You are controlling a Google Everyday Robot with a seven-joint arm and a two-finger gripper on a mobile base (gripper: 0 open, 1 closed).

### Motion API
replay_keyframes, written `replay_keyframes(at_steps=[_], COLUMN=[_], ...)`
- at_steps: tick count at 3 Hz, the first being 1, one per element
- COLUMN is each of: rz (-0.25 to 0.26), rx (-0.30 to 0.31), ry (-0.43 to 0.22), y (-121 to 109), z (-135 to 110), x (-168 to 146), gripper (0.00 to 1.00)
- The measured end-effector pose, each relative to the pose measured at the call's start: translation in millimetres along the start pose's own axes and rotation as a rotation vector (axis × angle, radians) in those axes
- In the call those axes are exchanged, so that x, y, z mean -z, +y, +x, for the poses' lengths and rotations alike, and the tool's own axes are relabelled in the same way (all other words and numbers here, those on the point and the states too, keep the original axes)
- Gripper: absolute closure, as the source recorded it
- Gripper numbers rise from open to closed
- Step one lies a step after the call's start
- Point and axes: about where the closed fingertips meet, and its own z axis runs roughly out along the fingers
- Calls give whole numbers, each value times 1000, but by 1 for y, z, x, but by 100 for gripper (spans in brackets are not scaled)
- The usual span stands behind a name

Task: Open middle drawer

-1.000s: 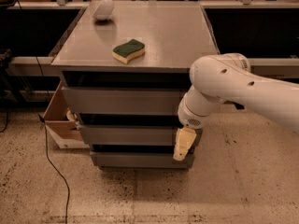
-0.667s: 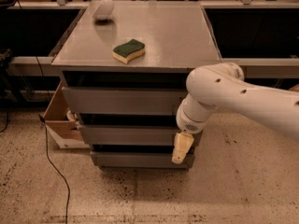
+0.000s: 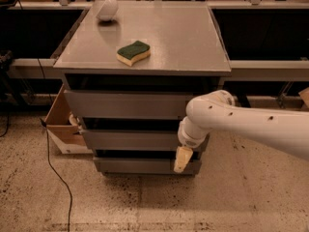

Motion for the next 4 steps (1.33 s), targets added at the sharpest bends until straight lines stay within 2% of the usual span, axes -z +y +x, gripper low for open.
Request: replay_keyframes(at_steps=[2,4], rz=[28,51], rx=[26,24], ry=[-67,-114], y=[-38,-78], z=[8,2], x=[-87,-143], gripper=[0,0])
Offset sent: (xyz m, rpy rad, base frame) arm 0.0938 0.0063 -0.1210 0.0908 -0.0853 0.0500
